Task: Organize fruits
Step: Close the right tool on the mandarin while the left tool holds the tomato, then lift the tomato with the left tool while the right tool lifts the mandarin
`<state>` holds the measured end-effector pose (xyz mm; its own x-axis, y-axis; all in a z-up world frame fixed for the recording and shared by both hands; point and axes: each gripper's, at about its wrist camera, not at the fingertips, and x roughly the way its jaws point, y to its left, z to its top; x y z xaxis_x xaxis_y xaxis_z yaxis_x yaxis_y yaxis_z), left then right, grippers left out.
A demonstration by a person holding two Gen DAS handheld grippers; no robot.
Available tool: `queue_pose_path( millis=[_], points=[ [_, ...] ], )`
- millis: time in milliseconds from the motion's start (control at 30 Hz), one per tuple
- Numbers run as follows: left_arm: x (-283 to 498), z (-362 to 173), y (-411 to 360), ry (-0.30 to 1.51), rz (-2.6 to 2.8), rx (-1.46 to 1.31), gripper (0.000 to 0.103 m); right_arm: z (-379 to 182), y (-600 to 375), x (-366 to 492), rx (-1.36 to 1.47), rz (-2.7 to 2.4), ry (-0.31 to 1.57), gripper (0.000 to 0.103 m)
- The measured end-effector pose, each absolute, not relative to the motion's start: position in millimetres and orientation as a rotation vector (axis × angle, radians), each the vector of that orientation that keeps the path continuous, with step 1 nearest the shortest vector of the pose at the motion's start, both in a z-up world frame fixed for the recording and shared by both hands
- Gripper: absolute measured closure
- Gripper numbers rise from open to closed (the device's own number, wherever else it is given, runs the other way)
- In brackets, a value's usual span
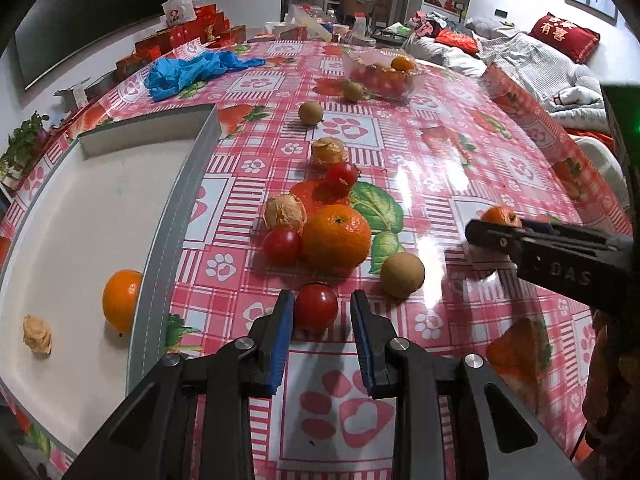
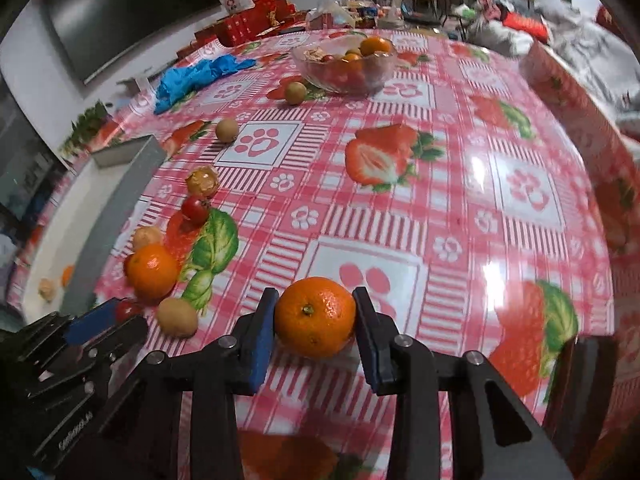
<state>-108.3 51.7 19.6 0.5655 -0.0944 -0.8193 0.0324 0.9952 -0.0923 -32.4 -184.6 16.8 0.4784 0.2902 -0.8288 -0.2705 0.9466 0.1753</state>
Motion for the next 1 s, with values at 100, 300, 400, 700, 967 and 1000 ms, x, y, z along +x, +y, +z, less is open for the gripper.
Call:
queue_pose_path(
  millis=[100, 300, 400, 700, 967, 1000],
  points=[
    [-112, 27, 51, 0.949, -0.090, -0.065, 0.072, 17, -193, -38, 0.066, 0.348, 1.031, 0.062],
    [-117, 31, 50, 0.937, -0.099, -0.066, 0.072, 21, -197, -47, 0.088, 0.353, 1.033, 0.062],
    [-119, 30, 53, 0.943, -0.099, -0.071, 0.072, 23, -196, -51, 0.087, 0.360, 1.031, 0.062],
    [-119, 27, 61, 0.954, -0.078, -0.089, 0.072, 22, -189, -50, 0.072, 0.351, 1.046, 0.061],
    [-107, 16, 61, 0.981, -0.067, -0.080, 0.072, 21, -189, -50, 0.059, 0.351, 1.050, 0.061],
    [-106, 16, 61, 0.983, -0.065, -0.083, 0.072, 20, -189, -49, 0.059, 0.353, 1.052, 0.061]
  ],
)
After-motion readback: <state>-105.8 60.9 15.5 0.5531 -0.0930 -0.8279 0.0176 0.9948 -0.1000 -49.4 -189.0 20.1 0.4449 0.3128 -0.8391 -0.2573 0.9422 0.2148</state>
